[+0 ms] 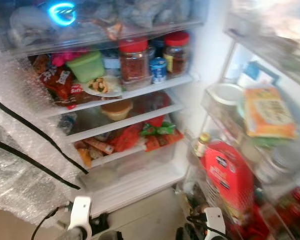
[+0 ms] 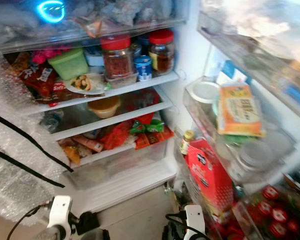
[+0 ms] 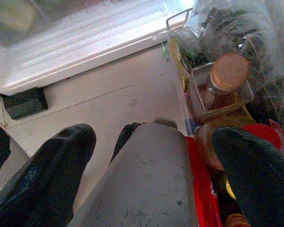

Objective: Restocking fridge

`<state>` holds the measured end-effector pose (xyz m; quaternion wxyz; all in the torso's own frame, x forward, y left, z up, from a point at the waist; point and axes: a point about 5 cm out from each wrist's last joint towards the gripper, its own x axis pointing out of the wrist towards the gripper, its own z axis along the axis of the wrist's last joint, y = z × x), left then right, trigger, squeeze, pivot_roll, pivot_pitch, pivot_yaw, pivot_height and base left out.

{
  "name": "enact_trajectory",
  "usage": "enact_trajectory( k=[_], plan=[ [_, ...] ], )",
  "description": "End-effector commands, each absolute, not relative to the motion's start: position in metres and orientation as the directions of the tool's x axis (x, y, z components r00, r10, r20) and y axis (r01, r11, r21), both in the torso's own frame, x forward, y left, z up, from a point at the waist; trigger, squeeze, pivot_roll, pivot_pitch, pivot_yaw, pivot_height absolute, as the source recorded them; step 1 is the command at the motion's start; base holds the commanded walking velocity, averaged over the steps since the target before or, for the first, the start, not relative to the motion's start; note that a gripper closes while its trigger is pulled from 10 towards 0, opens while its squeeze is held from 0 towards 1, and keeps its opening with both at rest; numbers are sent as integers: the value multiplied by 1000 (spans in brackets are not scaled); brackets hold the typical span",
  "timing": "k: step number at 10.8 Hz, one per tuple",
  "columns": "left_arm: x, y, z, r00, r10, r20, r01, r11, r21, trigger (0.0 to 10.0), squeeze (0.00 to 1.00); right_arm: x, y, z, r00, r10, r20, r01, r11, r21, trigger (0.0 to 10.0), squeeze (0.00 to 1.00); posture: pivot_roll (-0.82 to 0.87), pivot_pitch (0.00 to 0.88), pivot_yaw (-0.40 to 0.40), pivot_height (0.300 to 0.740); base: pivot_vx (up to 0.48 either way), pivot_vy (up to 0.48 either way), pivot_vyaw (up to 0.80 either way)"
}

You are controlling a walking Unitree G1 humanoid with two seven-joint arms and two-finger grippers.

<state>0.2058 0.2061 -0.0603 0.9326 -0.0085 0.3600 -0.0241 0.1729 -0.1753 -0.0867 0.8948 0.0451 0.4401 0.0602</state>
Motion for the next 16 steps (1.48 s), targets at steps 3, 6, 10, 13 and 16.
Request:
enact_trajectory(
  k=[3,6,10,13,16],
  plan=[
    [192,206,-70,697,-38,-716,12,999,-41,10000,0,154,-172,-96,540,155,-828,-60,988,146,10000,0,0,0,17,642,0,480,0],
    [190,206,-72,692,-37,-721,18,999,-35,10000,0,154,-171,-96,544,160,-824,-68,987,146,10000,0,-4,0,21,642,0,480,481],
    [191,203,-72,692,-43,-720,27,999,-33,10000,0,153,-171,-96,539,161,-827,-57,986,156,10000,0,-3,0,20,642,0,480,162],
    [191,203,-73,690,-44,-723,31,999,-31,10000,0,153,-170,-96,539,163,-826,-48,985,164,10000,0,0,0,20,642,0,480,0],
    [189,206,-73,688,-30,-725,21,1000,-21,10000,0,153,-171,-96,541,147,-828,-39,988,150,10000,0,0,0,21,642,0,0,0]
  ],
)
